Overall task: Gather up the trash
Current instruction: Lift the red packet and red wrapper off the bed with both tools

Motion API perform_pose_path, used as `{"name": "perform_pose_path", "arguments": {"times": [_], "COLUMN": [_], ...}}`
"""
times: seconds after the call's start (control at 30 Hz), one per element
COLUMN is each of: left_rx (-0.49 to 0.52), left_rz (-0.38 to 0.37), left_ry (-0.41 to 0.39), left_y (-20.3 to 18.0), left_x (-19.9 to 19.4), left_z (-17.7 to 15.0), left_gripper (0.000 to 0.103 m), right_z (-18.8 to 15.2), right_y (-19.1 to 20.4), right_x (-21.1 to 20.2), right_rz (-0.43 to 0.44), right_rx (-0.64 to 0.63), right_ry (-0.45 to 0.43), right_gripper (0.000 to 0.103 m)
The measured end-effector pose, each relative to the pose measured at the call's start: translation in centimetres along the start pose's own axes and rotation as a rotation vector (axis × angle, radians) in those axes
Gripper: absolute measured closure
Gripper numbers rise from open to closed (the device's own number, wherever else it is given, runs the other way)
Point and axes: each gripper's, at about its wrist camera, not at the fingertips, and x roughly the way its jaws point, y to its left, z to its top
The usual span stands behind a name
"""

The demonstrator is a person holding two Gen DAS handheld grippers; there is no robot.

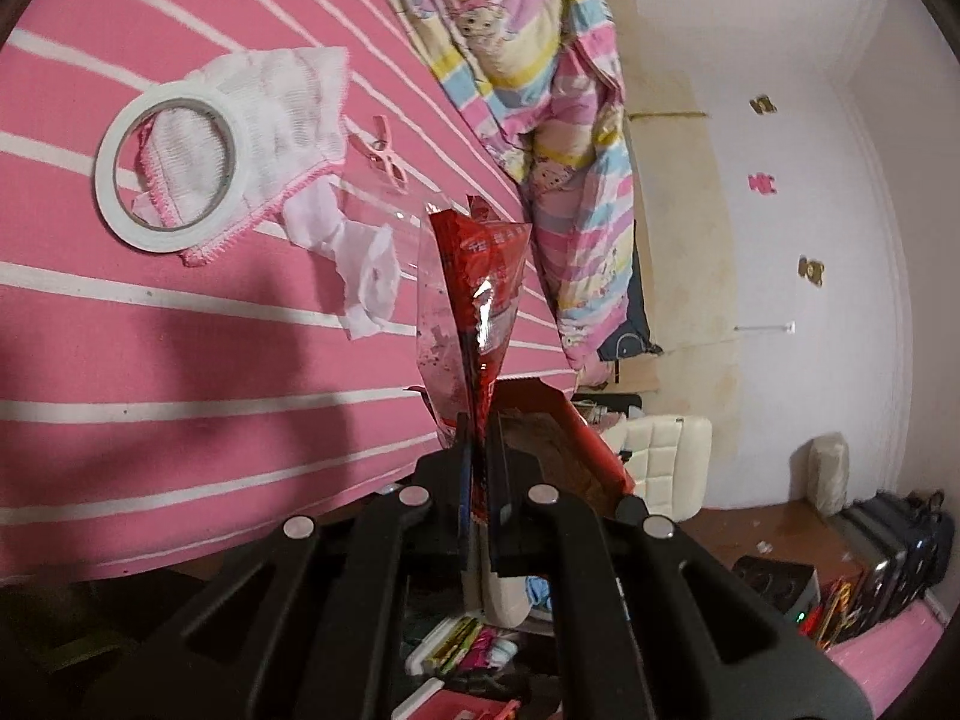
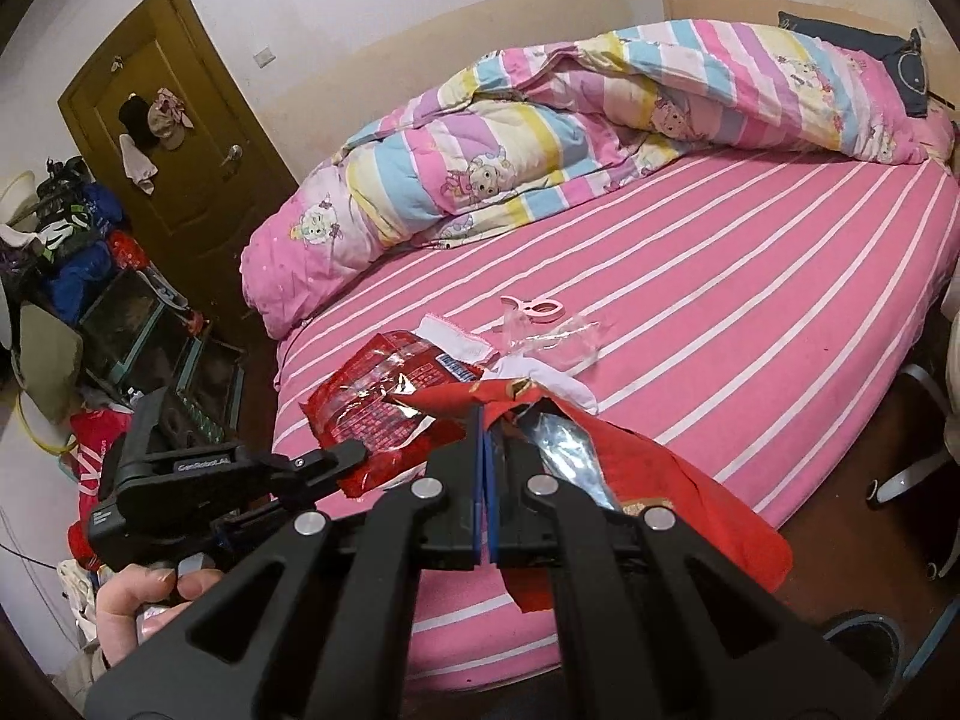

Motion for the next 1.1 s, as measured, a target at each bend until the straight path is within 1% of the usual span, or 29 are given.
{"name": "perform_pose_path", "arguments": {"times": [0.1, 0.27, 0.47, 0.53, 0.87, 1.1], "left_rx": [0.054, 0.135, 0.27, 0.311, 0.427, 0.511], "left_rz": [0.024, 0.042, 0.074, 0.082, 0.114, 0.131], "left_ry": [0.006, 0.023, 0.049, 0.066, 0.162, 0.247], "left_y": [-1.5, -4.0, -7.3, -8.3, -11.1, -12.7], "left_x": [-0.2, 0.1, 0.9, 1.5, 5.4, 9.1], "left_z": [-1.1, -3.5, -6.8, -8.0, -13.2, -17.3], "left_gripper": [0.1, 0.1, 0.1, 0.1, 0.1, 0.1], "right_z": [-0.1, -0.7, -1.7, -2.0, -4.3, -6.5], "right_y": [-0.2, -0.6, -2.1, -2.8, -7.6, -11.4], "right_x": [-1.2, -4.0, -7.0, -7.8, -12.3, -15.6], "right_rz": [-0.003, -0.012, -0.038, -0.051, -0.152, -0.223], "right_rx": [0.009, 0.02, 0.044, 0.056, 0.128, 0.189], "right_ry": [-0.014, -0.047, -0.077, -0.086, -0.119, -0.149], "right_gripper": [0.102, 0.102, 0.102, 0.102, 0.102, 0.102]}}
